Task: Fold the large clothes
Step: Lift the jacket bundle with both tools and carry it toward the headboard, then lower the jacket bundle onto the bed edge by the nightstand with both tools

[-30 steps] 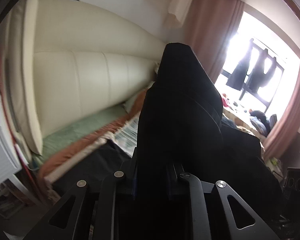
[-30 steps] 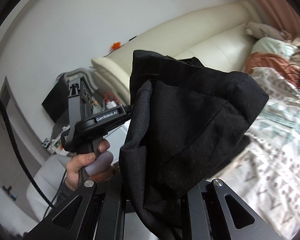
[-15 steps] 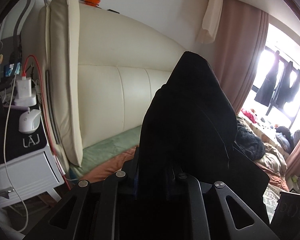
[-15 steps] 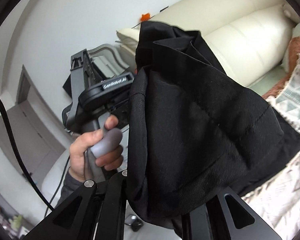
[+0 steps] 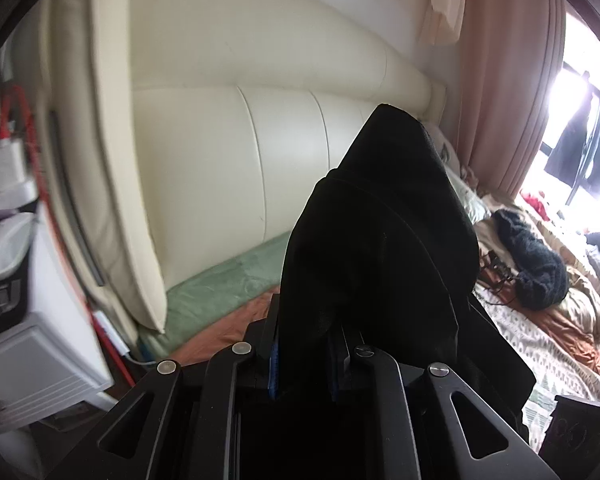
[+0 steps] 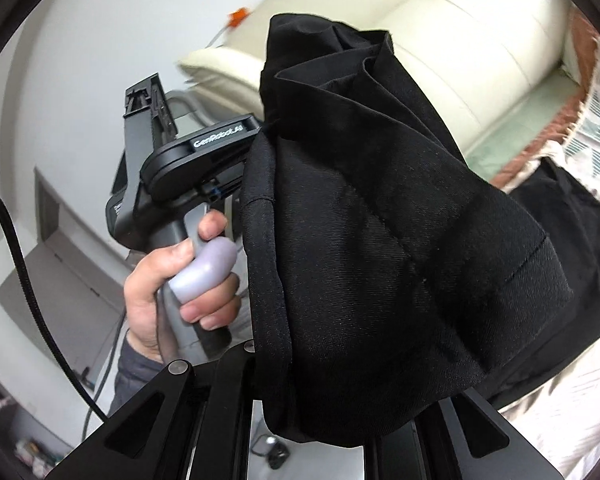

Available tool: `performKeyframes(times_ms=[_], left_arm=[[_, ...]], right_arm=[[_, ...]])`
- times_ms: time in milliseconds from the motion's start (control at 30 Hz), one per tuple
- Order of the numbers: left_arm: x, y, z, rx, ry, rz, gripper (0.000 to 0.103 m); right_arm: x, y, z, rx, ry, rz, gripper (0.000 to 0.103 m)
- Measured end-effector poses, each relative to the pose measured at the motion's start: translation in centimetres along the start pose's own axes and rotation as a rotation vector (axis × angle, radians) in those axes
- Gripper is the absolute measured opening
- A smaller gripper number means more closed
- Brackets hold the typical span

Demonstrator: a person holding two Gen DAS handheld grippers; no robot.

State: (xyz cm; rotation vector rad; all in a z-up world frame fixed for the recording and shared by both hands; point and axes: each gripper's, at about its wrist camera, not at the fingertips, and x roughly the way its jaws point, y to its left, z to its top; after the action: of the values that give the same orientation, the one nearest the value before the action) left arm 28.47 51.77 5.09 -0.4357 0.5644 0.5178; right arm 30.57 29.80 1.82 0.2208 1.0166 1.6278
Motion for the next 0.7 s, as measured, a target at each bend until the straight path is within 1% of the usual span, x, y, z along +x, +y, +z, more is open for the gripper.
performKeyframes(times_ms=[167,267,300,333,367,400,433,467,500,567,600,633,667,700], left_arm=[[5.5,-2.1,0.5,0.043,0.043,0.022,0.017],[8.0,-2.9,0.5,0.034,0.069,0.068,0.020],[9.1,-3.2,0.4,0.041,0.086,0.089,0.024],[9.7,-3.4,0.0,0.047,0.096,0.102,0.033],[10.0,-3.5,-0.3,0.053,0.097,0.113,0.039],[10.1,-3.5,-1.2,0.064,0.083,0.127,0.051],[9.8,-3.4,-2.0,0.077,0.065,0.138,0.063],[9.8,-3.6,-2.3,0.091,0.056,0.147,0.069],[9.5,-3.1,-3.3,0.105,0.046,0.166,0.077],[8.8,-1.8,-4.9,0.098,0.051,0.185,0.078],[8.4,-0.9,-5.7,0.088,0.063,0.185,0.078],[8.1,-0.1,-6.2,0.077,0.072,0.184,0.078],[7.3,1.2,-7.1,0.055,0.076,0.183,0.078],[6.6,2.4,-7.8,0.037,0.073,0.187,0.078]], right_arm=[[-2.5,-5.8,0.4,0.062,-0.045,-0.030,0.013],[-3.2,-9.0,0.5,0.111,-0.076,-0.051,0.013],[-3.5,-10.4,0.3,0.132,-0.087,-0.060,0.013],[-3.5,-11.3,0.1,0.147,-0.093,-0.067,0.012],[-3.4,-12.7,-0.2,0.158,-0.098,-0.076,0.012],[-3.2,-14.4,-0.7,0.163,-0.094,-0.090,0.012],[-1.9,-14.9,-0.4,0.164,-0.084,-0.101,0.012],[-1.2,-16.7,-0.1,0.180,-0.066,-0.124,0.012],[-0.6,-19.0,-0.7,0.218,-0.039,-0.157,0.012],[0.3,-22.1,-1.5,0.291,-0.016,-0.190,0.012],[0.4,-23.2,-1.9,0.317,-0.022,-0.186,0.012],[0.4,-24.3,-2.3,0.351,-0.031,-0.151,0.012],[0.1,-24.7,-2.3,0.365,-0.040,-0.133,0.012],[0.1,-24.7,-2.5,0.360,-0.046,-0.136,0.012]])
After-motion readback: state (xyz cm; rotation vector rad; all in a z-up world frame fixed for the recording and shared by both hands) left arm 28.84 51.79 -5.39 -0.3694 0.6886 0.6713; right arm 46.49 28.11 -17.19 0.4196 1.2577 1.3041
